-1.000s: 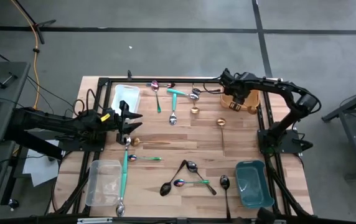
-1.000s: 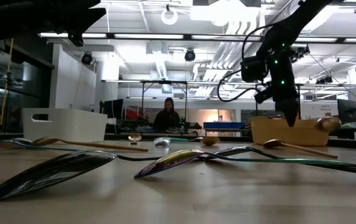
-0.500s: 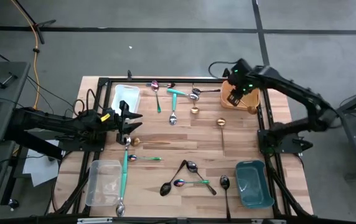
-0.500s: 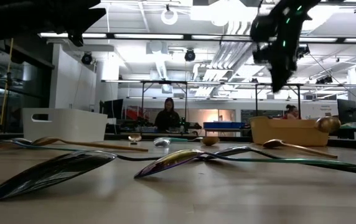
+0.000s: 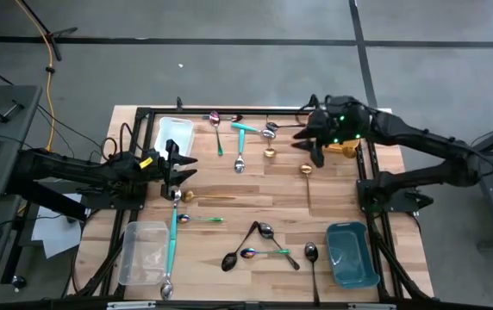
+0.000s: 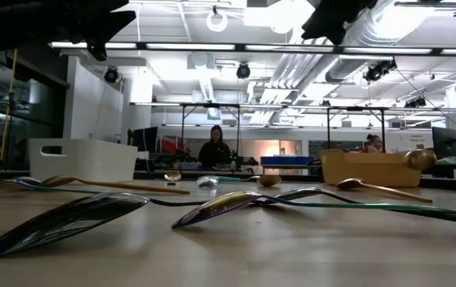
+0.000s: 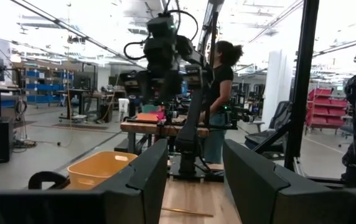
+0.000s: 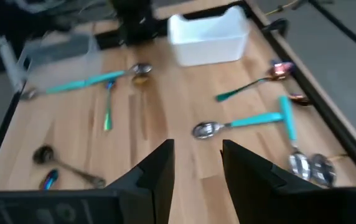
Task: Sort silverware by color (type)
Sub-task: Put the gold spoon into the yellow bin
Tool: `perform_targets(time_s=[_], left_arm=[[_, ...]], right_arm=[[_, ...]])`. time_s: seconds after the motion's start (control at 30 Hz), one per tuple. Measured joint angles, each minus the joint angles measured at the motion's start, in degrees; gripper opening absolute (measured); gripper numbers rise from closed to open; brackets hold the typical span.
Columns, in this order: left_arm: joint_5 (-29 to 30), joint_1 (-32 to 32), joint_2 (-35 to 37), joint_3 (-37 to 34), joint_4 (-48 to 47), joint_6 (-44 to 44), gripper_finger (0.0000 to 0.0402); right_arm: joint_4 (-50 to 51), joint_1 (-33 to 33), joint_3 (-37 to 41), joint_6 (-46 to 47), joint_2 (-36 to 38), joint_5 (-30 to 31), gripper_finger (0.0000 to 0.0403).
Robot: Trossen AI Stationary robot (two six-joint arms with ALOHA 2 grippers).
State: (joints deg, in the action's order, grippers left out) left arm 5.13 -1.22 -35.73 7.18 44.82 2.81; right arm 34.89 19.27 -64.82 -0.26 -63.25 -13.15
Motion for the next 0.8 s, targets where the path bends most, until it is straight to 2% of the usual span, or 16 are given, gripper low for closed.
perform_targets(time_s=[0.33,0.5,0.63,0.8], left_arm=[[-0.1,0.0,0.0,0.0,-0.9,0.1,0.0149],[-0.1,0.0,0.0,0.0,-2.2,0.2,0.0149],[-0.1,0.0,0.0,0.0,-3.1,1.4,0.0149],[-0.1,0.0,0.0,0.0,-3.1,-0.8,0.0149]], right_arm=[[-0.4,-9.5,0.2,-3.7,-6.9,1.7,0.0129],[-10.1,-10.7,9.4,-2.0,-4.3,2.6,0.0129],[-24.8,-11.1,21.3,4.6,0.1,2.6,0.0129],[-57.8,-14.1,34.2,7.8,1.2,2.9,0.0129]])
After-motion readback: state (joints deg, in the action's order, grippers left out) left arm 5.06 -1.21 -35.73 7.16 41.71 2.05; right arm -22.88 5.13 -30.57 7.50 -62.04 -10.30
